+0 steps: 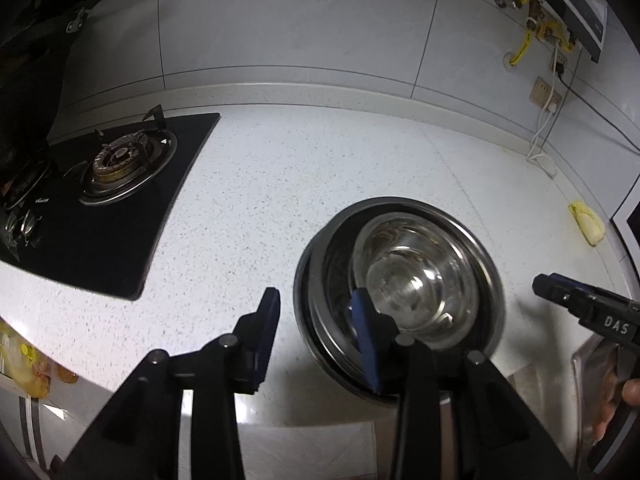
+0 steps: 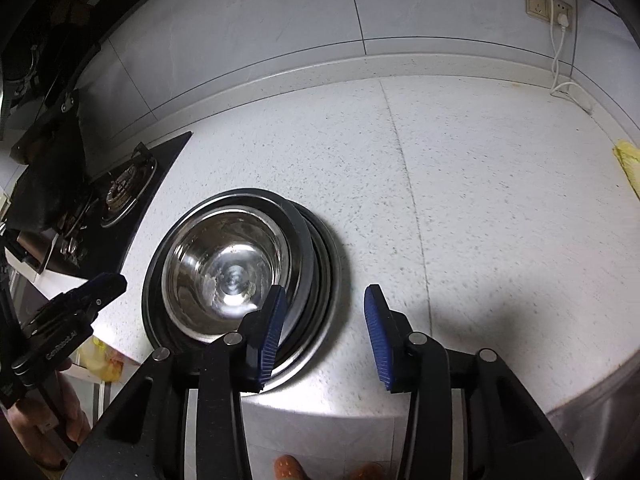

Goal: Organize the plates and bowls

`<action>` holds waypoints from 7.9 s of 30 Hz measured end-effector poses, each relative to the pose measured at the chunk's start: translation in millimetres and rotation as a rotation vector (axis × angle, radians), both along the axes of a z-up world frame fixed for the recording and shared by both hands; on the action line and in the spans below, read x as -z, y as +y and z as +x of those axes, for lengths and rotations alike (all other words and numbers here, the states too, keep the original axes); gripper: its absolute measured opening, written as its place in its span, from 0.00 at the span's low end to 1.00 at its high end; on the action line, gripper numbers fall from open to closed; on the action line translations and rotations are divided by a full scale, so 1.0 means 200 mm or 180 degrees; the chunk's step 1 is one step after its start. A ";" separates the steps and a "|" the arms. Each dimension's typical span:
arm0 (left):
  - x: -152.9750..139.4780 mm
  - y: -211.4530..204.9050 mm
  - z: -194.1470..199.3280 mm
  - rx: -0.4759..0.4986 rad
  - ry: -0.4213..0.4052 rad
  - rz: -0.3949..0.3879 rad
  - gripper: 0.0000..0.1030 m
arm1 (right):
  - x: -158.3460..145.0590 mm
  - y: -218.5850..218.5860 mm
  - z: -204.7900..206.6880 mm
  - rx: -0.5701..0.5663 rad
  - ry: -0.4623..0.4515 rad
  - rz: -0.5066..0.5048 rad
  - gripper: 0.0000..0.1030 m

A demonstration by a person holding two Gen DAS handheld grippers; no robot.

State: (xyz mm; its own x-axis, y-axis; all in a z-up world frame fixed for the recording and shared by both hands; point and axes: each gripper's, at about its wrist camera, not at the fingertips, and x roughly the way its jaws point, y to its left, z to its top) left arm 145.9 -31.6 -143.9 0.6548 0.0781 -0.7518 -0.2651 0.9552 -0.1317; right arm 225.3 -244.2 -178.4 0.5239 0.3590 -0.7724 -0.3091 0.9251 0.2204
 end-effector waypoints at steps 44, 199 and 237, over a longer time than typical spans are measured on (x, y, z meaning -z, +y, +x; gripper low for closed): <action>-0.28 -0.04 -0.42 -0.0191 -0.0276 0.0286 0.35 | -0.22 -0.19 -0.48 0.0337 -0.0566 -0.0052 0.52; -0.40 -0.23 -0.34 0.0239 -0.0463 0.0386 0.70 | -0.36 -0.45 -0.61 0.0638 -0.0987 -0.0095 0.99; -0.43 -0.38 -0.25 0.0461 -0.0532 0.0454 0.70 | -0.42 -0.54 -0.62 0.0787 -0.1116 -0.0055 0.99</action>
